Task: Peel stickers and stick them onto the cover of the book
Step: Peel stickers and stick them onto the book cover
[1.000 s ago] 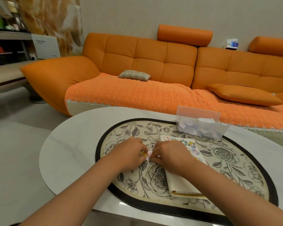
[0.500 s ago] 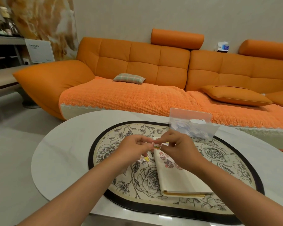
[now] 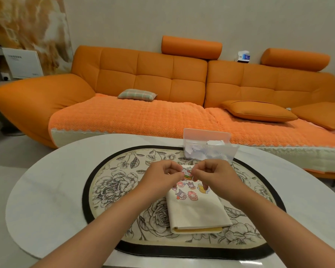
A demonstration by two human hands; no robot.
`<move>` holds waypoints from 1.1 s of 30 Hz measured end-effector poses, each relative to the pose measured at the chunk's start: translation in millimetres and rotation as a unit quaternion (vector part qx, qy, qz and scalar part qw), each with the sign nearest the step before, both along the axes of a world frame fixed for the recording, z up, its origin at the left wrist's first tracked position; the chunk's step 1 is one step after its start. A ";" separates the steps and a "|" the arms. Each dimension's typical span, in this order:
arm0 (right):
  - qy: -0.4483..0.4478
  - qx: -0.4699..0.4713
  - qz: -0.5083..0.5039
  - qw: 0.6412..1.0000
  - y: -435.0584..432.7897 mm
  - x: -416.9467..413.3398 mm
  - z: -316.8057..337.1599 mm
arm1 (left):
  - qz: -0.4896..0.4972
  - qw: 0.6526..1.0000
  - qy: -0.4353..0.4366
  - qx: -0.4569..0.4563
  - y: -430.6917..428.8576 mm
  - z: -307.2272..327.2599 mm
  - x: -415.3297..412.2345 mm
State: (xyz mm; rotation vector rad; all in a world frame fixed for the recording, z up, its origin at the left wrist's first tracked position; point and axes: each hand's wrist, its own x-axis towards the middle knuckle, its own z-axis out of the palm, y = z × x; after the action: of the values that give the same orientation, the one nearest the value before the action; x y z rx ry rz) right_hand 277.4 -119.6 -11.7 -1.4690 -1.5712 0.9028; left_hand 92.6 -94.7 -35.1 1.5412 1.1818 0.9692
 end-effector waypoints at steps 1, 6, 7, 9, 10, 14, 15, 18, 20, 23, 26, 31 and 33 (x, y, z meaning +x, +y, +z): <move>-0.005 0.002 0.001 1.000 0.4 2.9 0.4 | -0.005 1.000 0.004 0.007 0.8 0.3 4.0; -0.030 0.008 -0.001 1.000 5.0 16.7 1.6 | 0.003 0.999 0.039 0.038 9.9 -1.6 18.3; -0.035 0.012 -0.007 0.999 6.7 18.8 1.2 | 0.004 0.998 0.049 0.045 11.9 -2.1 21.0; -0.047 0.022 -0.010 0.999 11.1 23.2 -1.5 | 0.006 0.997 0.062 0.053 15.9 -3.3 25.8; -0.050 0.026 -0.008 0.998 12.9 25.3 -3.0 | 0.005 0.996 0.067 0.056 17.3 -3.6 28.0; -0.082 0.045 -0.001 0.996 19.1 32.2 -10.0 | 0.002 0.993 0.091 0.074 19.1 -6.4 35.0; -0.094 0.052 0.000 0.994 20.2 32.7 -11.9 | 0.000 0.993 0.092 0.074 18.1 -7.3 36.5; -0.159 0.091 -0.009 0.983 23.0 31.7 -18.9 | 0.004 0.993 0.096 0.073 15.7 -11.6 39.8; -0.242 0.138 -0.019 0.960 23.7 30.6 -23.2 | 0.018 0.992 0.106 0.073 15.7 -14.1 40.9; -0.328 0.244 -0.031 0.912 24.3 29.5 -28.6 | 0.031 0.991 0.109 0.066 17.7 -16.8 42.9; -0.352 0.348 -0.042 0.868 25.1 29.1 -33.5 | 0.040 0.991 0.106 0.072 17.3 -18.0 44.9; -0.333 0.373 -0.023 0.866 24.8 28.1 -36.1 | 0.061 0.992 0.084 0.076 15.6 -19.7 44.1; -0.268 0.289 -0.021 0.919 20.2 25.0 -30.2 | 0.064 0.990 0.086 0.086 16.5 -18.8 41.8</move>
State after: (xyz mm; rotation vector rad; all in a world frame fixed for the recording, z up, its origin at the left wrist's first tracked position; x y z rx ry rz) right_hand 302.3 -99.3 -41.9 -1.3500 -1.9630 -0.0407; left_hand 134.4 -78.1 -53.9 1.7307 1.3611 1.0626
